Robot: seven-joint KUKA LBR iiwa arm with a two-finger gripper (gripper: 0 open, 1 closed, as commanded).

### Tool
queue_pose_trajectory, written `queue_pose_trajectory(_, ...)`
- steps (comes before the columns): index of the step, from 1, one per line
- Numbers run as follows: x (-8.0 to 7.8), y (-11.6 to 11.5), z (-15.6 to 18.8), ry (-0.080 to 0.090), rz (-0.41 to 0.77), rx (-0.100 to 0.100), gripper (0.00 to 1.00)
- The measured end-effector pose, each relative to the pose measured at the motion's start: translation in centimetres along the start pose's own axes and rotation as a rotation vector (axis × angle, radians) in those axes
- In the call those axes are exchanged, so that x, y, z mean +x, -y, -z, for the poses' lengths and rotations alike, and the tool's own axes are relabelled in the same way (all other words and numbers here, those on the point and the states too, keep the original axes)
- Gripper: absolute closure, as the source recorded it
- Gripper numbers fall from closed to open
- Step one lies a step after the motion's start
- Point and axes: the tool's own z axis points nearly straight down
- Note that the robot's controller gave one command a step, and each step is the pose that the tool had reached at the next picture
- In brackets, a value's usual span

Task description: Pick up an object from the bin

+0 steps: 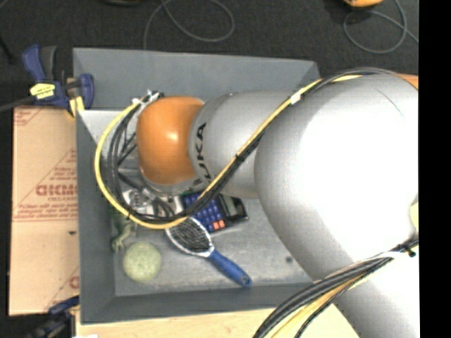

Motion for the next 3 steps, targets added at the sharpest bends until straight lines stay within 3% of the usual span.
queue_pose_trajectory(2, 0.2, 0.0, 3.1, -0.01, -0.001, 0.001, 1.0)
queue_pose_trajectory(3, 0.0, 0.0, 4.4, -0.002, -0.001, -0.002, 1.0)
